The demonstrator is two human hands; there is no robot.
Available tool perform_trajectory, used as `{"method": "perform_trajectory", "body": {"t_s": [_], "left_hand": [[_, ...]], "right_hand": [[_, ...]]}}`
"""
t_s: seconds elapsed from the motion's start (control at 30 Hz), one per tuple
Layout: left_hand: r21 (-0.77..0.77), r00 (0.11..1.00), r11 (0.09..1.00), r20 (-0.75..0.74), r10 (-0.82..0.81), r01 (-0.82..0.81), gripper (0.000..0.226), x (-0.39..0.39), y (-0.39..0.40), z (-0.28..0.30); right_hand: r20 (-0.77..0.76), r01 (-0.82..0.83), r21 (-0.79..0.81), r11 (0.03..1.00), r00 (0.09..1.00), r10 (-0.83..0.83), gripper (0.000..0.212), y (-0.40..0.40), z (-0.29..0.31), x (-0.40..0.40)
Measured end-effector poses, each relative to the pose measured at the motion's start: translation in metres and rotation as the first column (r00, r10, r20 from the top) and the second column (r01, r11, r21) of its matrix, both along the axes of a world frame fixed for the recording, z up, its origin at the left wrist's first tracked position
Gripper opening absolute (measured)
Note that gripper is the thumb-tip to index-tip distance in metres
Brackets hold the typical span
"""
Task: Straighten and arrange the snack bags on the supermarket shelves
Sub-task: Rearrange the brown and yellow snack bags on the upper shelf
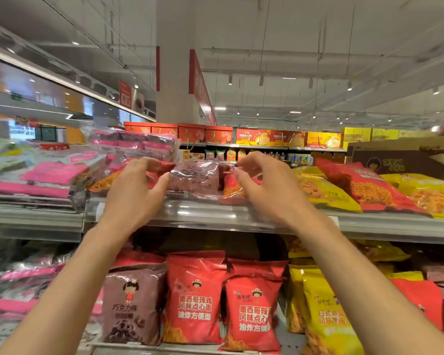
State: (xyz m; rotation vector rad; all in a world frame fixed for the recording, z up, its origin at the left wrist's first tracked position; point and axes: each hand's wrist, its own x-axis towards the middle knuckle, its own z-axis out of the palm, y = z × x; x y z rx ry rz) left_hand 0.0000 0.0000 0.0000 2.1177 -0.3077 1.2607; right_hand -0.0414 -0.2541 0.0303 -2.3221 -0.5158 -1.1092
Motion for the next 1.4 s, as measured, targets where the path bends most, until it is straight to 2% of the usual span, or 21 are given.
{"method": "perform_trajectory", "body": {"t_s": [0.1,0.17,0.27,0.4,0.5,0.63,0.73,0.87,1.03,1.13,1.2,1.3,1.4], "left_hand": [[0.107,0.99,0.993,-0.123,0.071,-0.058,0.036,0.014,-0.004,0.004],[0.117,0.974,0.99,-0.204,0.099,-0.077,0.041,0.019,-0.008,0.007],[0.152,0.946,0.982,-0.288,0.152,-0.112,0.05,0.022,-0.01,0.01],[0.087,0.948,0.994,-0.304,0.091,-0.068,0.045,0.02,-0.011,0.01],[0.014,0.961,1.0,-0.275,0.012,-0.009,0.039,0.016,-0.011,0.007],[-0.127,0.97,0.985,-0.199,-0.138,0.114,0.034,0.011,-0.014,0.007],[-0.219,0.965,0.956,-0.132,-0.228,0.195,0.036,0.003,-0.019,0.011],[-0.278,0.944,0.915,-0.071,-0.322,0.291,0.035,-0.012,-0.03,0.006],[-0.301,0.894,0.852,0.003,-0.448,0.428,0.029,-0.036,-0.054,-0.01],[-0.287,0.839,0.8,0.021,-0.544,0.527,0.024,-0.052,-0.075,-0.018],[-0.302,0.791,0.752,0.012,-0.611,0.586,0.022,-0.061,-0.09,-0.026],[-0.32,0.738,0.701,-0.012,-0.675,0.637,0.027,-0.072,-0.114,-0.039],[-0.344,0.719,0.681,-0.023,-0.694,0.646,0.025,-0.079,-0.138,-0.058]], "right_hand": [[-0.022,0.113,-0.235,0.965,0.992,-0.122,0.029,0.022,0.01,0.021],[-0.11,0.166,-0.349,0.922,0.97,-0.217,0.036,0.034,0.012,0.032],[-0.221,0.176,-0.386,0.906,0.935,-0.276,0.047,0.037,0.007,0.044],[-0.236,0.149,-0.336,0.93,0.942,-0.237,0.048,0.038,0.002,0.048],[-0.27,0.069,-0.232,0.97,0.954,-0.132,0.043,0.036,0.005,0.047],[-0.281,-0.075,0.02,0.997,0.957,0.077,0.039,0.036,0.014,0.04],[-0.283,-0.168,0.239,0.956,0.93,0.234,0.039,0.036,0.021,0.034],[-0.305,-0.227,0.491,0.841,0.86,0.41,0.034,0.027,0.024,0.021],[-0.262,-0.16,0.607,0.778,0.884,0.387,0.058,0.005,0.016,-0.003],[-0.212,-0.184,0.709,0.681,0.865,0.455,0.047,-0.015,0.006,-0.017],[-0.175,-0.179,0.748,0.639,0.876,0.45,0.051,-0.036,-0.004,-0.028],[-0.16,-0.167,0.745,0.646,0.896,0.415,0.057,-0.071,-0.023,-0.046],[-0.162,-0.147,0.742,0.654,0.907,0.388,0.055,-0.108,-0.047,-0.066]]}}
